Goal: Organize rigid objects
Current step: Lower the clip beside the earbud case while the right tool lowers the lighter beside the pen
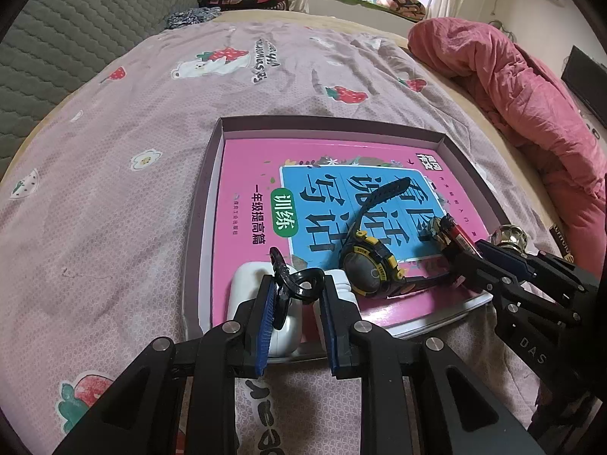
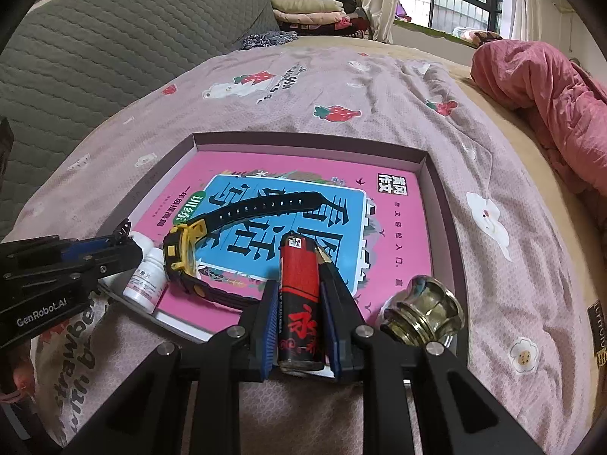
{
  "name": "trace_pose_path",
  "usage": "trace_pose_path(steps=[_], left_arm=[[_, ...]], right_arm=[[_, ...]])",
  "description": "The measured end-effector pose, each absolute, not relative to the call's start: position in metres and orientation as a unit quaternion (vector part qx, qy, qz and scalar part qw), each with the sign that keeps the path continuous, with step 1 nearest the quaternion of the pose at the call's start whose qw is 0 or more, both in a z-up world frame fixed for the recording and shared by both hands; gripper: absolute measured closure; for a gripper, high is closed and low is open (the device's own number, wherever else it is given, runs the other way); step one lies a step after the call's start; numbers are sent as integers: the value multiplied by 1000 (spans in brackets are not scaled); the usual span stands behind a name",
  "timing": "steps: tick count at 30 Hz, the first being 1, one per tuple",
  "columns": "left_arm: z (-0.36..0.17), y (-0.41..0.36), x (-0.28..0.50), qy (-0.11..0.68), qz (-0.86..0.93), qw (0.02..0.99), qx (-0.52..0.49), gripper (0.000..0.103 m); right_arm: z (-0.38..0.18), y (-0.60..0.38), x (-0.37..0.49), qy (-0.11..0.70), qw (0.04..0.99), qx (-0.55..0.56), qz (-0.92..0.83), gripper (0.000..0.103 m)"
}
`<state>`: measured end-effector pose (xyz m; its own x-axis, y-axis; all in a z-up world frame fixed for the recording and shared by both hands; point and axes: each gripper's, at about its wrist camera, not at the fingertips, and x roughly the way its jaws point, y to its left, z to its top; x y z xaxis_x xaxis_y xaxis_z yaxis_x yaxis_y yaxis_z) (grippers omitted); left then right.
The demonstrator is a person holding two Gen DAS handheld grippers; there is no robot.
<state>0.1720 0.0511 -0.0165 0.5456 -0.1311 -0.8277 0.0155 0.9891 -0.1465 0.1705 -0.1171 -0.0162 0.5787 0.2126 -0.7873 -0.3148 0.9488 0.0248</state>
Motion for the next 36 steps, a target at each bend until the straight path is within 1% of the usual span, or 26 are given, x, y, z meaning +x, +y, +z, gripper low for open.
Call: trace_pose_path(steps=[36], left_arm=[[-17, 49, 168, 467, -47, 881, -62, 80]], right_arm=[[-16, -125, 165, 426, 892, -44, 145, 80]])
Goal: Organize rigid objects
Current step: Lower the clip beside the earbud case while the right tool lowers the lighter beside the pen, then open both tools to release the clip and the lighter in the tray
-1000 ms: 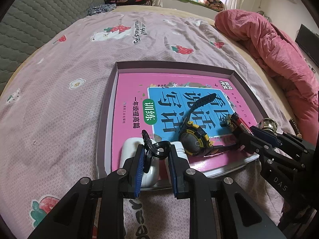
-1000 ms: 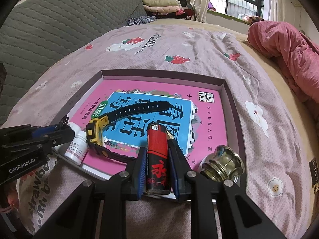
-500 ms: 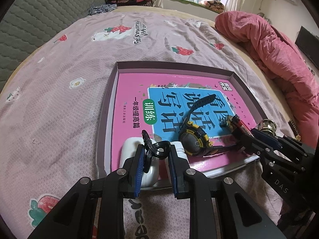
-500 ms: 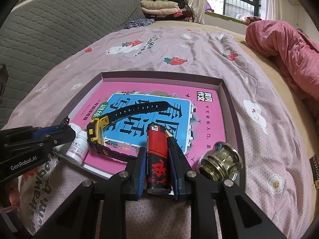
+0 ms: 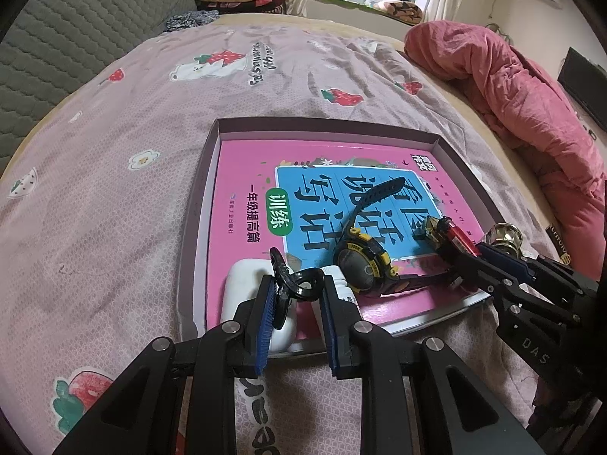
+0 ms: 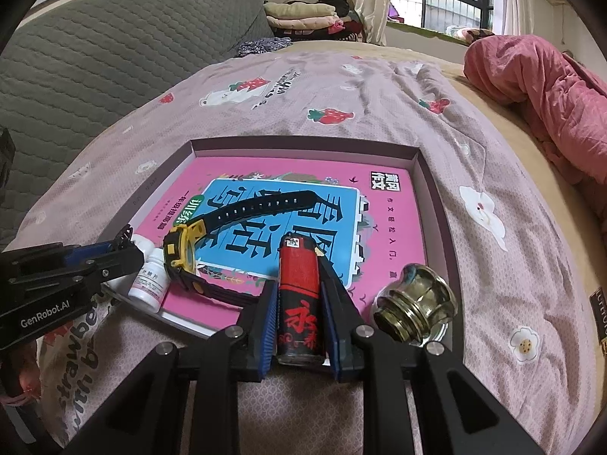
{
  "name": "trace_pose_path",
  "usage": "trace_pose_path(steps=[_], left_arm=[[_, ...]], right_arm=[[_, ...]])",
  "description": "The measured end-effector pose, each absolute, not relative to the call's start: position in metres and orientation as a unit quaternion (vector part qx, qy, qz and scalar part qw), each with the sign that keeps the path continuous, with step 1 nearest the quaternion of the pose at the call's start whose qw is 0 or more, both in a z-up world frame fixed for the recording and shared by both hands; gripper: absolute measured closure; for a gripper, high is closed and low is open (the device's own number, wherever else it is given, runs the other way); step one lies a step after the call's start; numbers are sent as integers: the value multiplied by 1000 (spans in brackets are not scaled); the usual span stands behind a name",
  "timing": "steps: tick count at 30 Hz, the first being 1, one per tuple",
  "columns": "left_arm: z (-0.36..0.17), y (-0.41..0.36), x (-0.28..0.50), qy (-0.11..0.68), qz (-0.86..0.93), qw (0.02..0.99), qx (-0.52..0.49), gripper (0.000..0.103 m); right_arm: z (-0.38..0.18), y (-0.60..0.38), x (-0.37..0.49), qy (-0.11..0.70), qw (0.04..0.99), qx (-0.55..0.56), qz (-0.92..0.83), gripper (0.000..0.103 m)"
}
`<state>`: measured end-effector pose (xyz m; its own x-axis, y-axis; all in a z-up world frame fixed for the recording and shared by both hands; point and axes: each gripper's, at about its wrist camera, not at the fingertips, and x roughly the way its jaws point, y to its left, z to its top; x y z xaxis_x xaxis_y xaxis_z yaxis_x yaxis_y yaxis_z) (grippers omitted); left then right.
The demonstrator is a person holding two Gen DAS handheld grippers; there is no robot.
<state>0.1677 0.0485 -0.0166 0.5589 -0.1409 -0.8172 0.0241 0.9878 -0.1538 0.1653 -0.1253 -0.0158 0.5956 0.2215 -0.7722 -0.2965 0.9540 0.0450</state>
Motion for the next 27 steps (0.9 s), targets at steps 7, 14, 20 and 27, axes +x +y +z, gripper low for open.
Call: trace_pose_path(steps=[7, 14, 20, 27], left_arm=[[-16, 48, 168, 468, -48, 880, -62, 80], [-17, 47, 167, 468, -47, 881, -61, 80], [-16, 46, 168, 469, -49, 880, -60, 80], [-17, 43, 168, 471, -52, 879, -58, 79]], right_arm=[[-15, -116, 169, 424, 892, -65, 144, 76], [-12, -125, 167, 420, 895, -46, 142, 63], [-8, -132, 163, 417, 898, -31, 138, 61], [-4, -127, 158, 411, 899, -40, 145, 61]])
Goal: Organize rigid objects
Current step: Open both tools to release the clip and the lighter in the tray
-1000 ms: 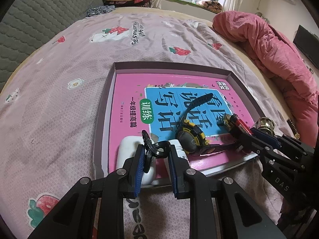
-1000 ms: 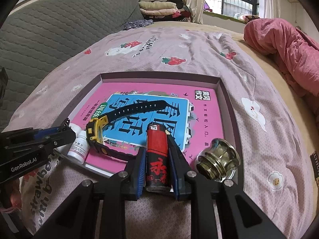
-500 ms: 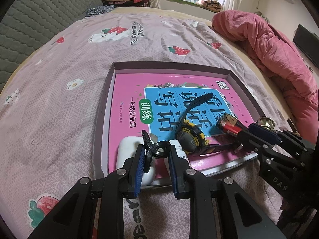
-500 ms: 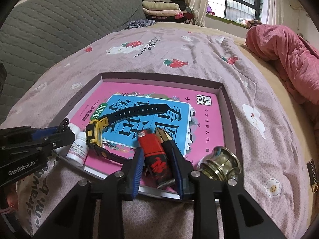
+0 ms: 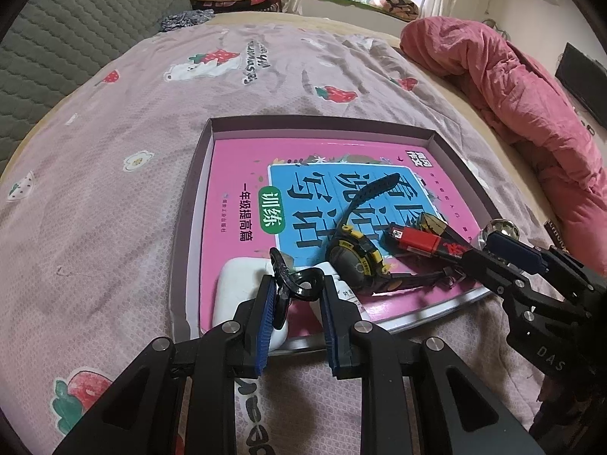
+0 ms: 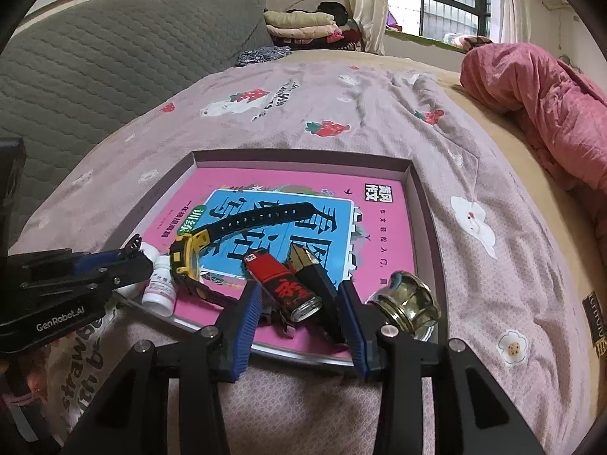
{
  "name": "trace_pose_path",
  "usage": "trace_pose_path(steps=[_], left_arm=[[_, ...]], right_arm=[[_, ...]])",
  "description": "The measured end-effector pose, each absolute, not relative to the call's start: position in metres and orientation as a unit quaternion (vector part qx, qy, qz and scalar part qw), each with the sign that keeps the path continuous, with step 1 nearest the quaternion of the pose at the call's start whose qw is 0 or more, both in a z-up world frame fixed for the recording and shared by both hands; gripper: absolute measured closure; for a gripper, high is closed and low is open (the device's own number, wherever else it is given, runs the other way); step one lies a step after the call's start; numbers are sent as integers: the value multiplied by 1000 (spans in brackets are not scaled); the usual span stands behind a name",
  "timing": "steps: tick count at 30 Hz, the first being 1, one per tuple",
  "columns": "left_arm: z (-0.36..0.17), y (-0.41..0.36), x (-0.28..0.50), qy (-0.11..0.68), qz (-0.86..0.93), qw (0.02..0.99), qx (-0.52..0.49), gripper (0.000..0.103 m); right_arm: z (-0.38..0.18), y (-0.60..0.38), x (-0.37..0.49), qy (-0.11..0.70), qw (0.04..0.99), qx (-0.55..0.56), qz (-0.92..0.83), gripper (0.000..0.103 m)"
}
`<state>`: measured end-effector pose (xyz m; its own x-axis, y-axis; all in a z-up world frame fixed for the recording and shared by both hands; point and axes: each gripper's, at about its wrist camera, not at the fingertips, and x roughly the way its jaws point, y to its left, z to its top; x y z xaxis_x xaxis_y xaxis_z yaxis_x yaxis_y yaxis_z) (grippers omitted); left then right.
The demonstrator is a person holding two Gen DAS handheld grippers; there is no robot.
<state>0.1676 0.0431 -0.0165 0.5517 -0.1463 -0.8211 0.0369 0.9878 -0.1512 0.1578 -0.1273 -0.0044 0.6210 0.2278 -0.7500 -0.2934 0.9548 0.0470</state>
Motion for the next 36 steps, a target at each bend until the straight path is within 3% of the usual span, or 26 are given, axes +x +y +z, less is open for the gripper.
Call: trace_pose_path(steps=[12, 17, 28, 30, 32, 36], left_arm=[[-16, 44, 167, 472, -52, 878, -62, 75], [-16, 45, 167, 470, -54, 879, -66, 65], [-15, 43, 164, 465, -44, 882, -55, 55], [-15, 43, 163, 465, -43, 883, -54, 55], [-14, 43, 163, 465, -42, 883, -54, 54], [-10, 42, 161, 459, -37, 887, -48, 49]], right_arm=[[-5, -122, 152, 410, 899, -42, 150, 60], [-2, -123, 153, 408, 900, -40, 149, 60], [-1, -126, 154, 406, 902, -39, 142, 60], [-1, -126, 154, 407, 902, -38, 142, 59], [-1, -126, 153, 407, 902, -38, 141, 50], [0, -127, 152, 405, 903, -36, 140, 49]])
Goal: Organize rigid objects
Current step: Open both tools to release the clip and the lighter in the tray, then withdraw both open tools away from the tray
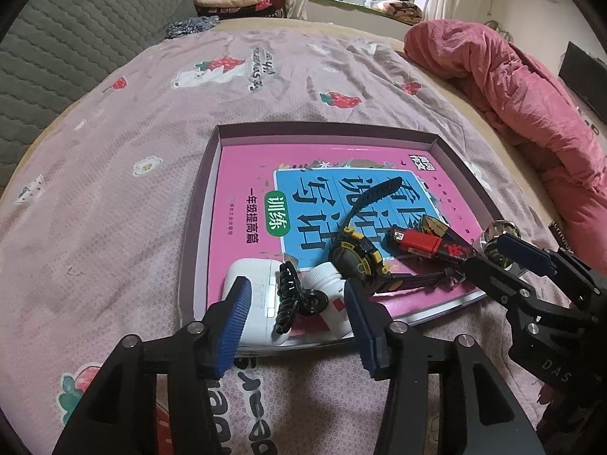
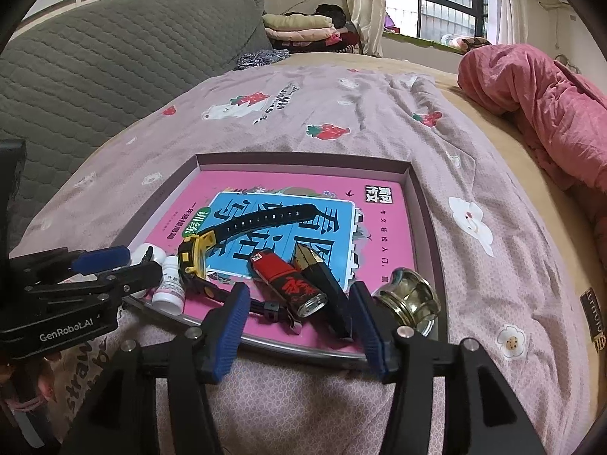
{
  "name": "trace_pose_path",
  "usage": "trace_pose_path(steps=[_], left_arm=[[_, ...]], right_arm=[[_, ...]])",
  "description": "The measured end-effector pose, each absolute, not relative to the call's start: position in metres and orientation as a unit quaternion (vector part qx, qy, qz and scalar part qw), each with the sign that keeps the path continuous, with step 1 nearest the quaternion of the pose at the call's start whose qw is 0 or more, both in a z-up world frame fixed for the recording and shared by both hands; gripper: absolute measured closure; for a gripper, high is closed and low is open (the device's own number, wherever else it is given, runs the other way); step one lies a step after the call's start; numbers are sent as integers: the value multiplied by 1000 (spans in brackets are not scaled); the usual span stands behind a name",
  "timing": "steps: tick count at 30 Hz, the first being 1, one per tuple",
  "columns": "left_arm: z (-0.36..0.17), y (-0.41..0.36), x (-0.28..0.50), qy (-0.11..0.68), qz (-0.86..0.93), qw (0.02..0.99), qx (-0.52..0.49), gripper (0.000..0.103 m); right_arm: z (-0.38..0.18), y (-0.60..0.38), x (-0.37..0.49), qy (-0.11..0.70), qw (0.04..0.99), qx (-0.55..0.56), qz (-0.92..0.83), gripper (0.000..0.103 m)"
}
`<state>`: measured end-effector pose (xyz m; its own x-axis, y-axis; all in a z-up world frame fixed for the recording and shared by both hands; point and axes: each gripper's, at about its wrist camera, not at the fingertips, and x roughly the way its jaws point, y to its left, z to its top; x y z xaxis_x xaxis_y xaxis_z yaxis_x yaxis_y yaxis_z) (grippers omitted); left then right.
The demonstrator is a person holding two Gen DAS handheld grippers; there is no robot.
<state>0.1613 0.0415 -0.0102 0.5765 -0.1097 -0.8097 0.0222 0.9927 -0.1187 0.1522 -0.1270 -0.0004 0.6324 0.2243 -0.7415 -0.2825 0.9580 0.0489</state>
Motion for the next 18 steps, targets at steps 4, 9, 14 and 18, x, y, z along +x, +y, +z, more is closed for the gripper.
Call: trace_pose_path(steps=[4, 9, 14, 18], left_arm=[[-6, 39, 159, 455, -36, 889, -45, 45], [-2, 36, 157, 451, -30, 891, -38, 42], [2, 35, 154, 446, -26, 894, -33, 41], [6, 37, 151, 443, -22, 896, -34, 39]], right_arm=[[0, -128, 152, 405, 903, -35, 139, 49], [2, -129, 151, 405, 904, -30, 135, 49], [3, -130, 149, 403, 905, -31, 134, 47], [7, -129, 147, 400, 906, -30, 135, 42]])
